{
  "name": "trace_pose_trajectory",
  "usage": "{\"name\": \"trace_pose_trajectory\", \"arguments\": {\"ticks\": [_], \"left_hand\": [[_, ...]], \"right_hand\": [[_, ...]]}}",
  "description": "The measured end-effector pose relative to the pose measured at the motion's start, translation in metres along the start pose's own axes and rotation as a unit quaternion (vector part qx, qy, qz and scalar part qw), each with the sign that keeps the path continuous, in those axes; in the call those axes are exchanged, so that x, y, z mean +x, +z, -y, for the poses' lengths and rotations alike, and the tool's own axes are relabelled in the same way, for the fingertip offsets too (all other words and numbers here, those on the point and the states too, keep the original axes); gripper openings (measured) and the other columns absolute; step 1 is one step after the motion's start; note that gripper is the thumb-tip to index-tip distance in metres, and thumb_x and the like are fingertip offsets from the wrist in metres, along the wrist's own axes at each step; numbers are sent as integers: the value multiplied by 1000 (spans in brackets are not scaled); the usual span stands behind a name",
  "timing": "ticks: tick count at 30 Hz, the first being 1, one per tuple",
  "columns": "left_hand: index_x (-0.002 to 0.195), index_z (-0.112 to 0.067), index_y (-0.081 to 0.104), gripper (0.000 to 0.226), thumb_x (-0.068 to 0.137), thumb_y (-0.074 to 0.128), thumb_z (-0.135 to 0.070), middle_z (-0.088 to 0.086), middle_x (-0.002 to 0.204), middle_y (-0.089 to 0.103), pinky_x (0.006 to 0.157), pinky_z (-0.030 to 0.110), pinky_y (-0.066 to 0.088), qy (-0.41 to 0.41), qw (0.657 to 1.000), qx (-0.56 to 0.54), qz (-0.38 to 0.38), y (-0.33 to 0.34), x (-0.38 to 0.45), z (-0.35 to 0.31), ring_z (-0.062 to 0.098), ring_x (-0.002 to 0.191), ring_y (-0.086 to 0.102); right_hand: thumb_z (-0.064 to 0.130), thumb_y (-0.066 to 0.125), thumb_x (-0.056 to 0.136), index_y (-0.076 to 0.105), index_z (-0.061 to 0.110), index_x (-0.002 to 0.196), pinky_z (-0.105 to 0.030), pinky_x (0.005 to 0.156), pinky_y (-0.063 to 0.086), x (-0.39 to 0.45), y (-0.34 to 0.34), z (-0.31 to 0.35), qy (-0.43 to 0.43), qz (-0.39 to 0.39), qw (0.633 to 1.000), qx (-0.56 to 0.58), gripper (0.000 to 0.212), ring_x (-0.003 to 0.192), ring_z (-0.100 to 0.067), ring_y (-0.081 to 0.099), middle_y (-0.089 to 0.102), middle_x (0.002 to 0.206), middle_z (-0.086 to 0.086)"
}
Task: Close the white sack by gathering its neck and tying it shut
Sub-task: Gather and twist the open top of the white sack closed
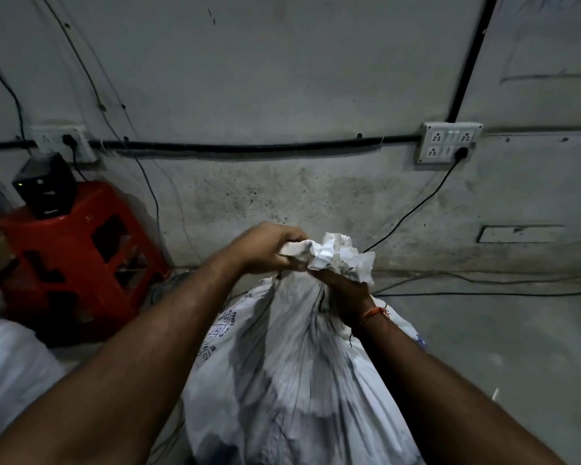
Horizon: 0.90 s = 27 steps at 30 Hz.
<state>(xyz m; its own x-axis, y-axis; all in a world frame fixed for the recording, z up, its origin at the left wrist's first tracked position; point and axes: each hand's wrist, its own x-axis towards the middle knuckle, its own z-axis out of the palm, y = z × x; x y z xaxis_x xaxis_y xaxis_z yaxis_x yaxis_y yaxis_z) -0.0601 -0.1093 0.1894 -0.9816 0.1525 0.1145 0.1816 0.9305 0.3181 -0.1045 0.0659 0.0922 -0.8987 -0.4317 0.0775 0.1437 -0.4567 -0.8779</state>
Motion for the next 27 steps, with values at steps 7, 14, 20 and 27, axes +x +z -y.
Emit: {"name": "trace_pose_trajectory", "arguments": {"ticks": [7,14,20,27], "left_hand": [[93,-9,78,9,85,74,-9,9,91,78,78,41,55,18,1000,-4,-23,-27,-8,29,26,87,72],[56,-15,51,19,69,54,-29,-2,54,51,57,31,34,-22,997,-52,-48,-15,7,-5,15,56,48],[52,-7,38,31,66,44,-34,19,58,44,58,42,42,-105,989,-64,-79,-1,22,-27,33,59,48],[67,-10,62,32,72,58,-41,3,66,61,64,39,47,-140,973,-147,-114,12,14,-31,21,66,58]], "right_hand": [[-12,72,77,75,-1,105,-33,92,60,5,-2,0,38,6,999,1,30,90,-16,76,79,99,-9],[17,92,64,75,13,114,-43,102,54,6,5,4,-22,101,992,-75,54,113,-28,69,74,120,-12],[20,88,67,74,19,112,-38,100,54,1,10,7,-49,77,993,-70,47,113,-21,69,75,117,-4],[-11,71,82,69,4,115,-31,93,58,4,12,7,-62,-3,998,-24,37,98,-13,73,76,107,-6]]}}
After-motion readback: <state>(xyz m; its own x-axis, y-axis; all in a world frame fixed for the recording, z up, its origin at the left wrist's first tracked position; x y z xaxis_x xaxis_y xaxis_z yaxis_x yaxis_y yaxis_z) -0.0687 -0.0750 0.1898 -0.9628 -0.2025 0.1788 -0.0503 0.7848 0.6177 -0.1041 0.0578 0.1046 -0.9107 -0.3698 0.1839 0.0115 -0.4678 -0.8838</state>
